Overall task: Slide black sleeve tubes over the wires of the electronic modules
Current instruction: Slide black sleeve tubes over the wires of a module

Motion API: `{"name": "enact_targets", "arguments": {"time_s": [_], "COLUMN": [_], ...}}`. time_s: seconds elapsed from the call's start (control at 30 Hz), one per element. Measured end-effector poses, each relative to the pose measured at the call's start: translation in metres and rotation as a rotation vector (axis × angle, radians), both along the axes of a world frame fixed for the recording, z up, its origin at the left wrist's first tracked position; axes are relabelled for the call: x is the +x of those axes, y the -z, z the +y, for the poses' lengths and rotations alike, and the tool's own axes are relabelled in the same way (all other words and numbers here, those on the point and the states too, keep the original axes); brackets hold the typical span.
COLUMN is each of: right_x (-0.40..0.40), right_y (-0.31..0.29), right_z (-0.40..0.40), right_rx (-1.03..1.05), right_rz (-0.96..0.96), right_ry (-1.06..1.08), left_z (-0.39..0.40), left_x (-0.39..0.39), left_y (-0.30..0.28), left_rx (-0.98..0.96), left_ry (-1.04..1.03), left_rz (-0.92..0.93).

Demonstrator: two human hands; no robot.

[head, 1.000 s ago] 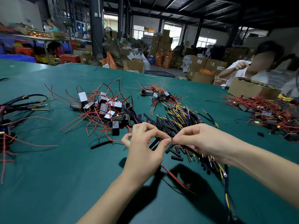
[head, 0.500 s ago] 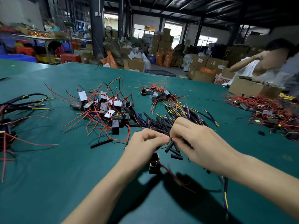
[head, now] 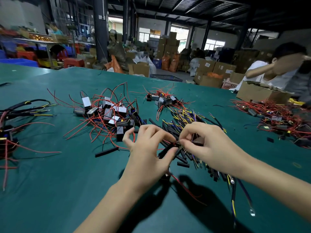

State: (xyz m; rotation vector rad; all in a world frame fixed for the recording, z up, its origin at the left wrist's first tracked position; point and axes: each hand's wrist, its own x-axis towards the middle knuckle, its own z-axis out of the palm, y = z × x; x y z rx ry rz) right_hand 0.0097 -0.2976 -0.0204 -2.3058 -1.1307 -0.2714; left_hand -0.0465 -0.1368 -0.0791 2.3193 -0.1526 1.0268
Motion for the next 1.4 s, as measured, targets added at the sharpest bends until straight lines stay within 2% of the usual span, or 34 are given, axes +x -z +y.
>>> {"name": "enact_targets", "arguments": {"time_s": [0.1, 0.2, 0.3, 0.37, 0.47, 0.57, 0.7, 0.77, 0.83, 0.9, 0.97, 1.0, 1.1, 1.17, 1.27, 1.4], "right_x": [0.006, 0.010, 0.009, 0.007, 0.002, -0.003, -0.009, -0.006, -0.003, -0.001, -0.005, -0.008, -0.009, -0.008, -0.007, -0.005], "right_y": [0.002, 0.005, 0.005, 0.002, -0.005, -0.010, -0.014, -0.010, -0.007, -0.006, -0.003, -0.001, 0.001, -0.001, -0.001, 0.000], "right_z": [0.000, 0.000, 0.000, 0.001, 0.003, 0.003, 0.002, -0.002, -0.003, -0.001, 0.005, 0.008, 0.013, 0.013, 0.010, 0.005], "right_rx": [0.052, 0.074, 0.091, 0.055, -0.047, -0.156, -0.469, -0.604, -0.614, -0.509, -0.337, -0.233, 0.061, 0.112, 0.163, 0.257], "right_rz": [0.267, 0.413, 0.482, 0.439, 0.240, -0.008, -0.552, -0.778, -0.939, -0.982, -0.753, -0.565, 0.162, 0.481, 0.696, 0.752], "right_ry": [0.009, 0.010, -0.004, 0.005, 0.026, -0.017, -0.053, -0.144, -0.217, -0.172, -0.050, 0.029, 0.202, 0.244, 0.212, 0.146], "left_z": [-0.001, -0.001, -0.001, 0.000, 0.000, 0.000, 0.000, 0.000, 0.003, 0.006, 0.008, 0.008, 0.008, 0.008, 0.010, 0.012], "left_x": [-0.001, -0.002, -0.002, -0.003, -0.003, -0.003, -0.001, 0.000, 0.000, 0.000, 0.000, 0.000, 0.000, 0.001, 0.002, 0.003], "left_y": [0.000, 0.000, -0.001, -0.002, -0.004, -0.006, -0.006, -0.008, -0.010, -0.013, -0.014, -0.014, -0.013, -0.011, -0.009, -0.009], "left_rx": [0.037, 0.115, 0.209, 0.260, 0.252, 0.124, -0.065, -0.147, -0.290, -0.453, -0.537, -0.540, -0.516, -0.540, -0.609, -0.751], "left_ry": [-0.032, -0.083, -0.131, -0.143, -0.106, -0.057, -0.031, 0.004, 0.087, 0.179, 0.224, 0.223, 0.221, 0.282, 0.386, 0.447], "left_rz": [-0.082, -0.147, -0.220, -0.234, -0.188, -0.093, 0.001, 0.084, 0.179, 0.279, 0.317, 0.302, 0.240, 0.231, 0.241, 0.268]}}
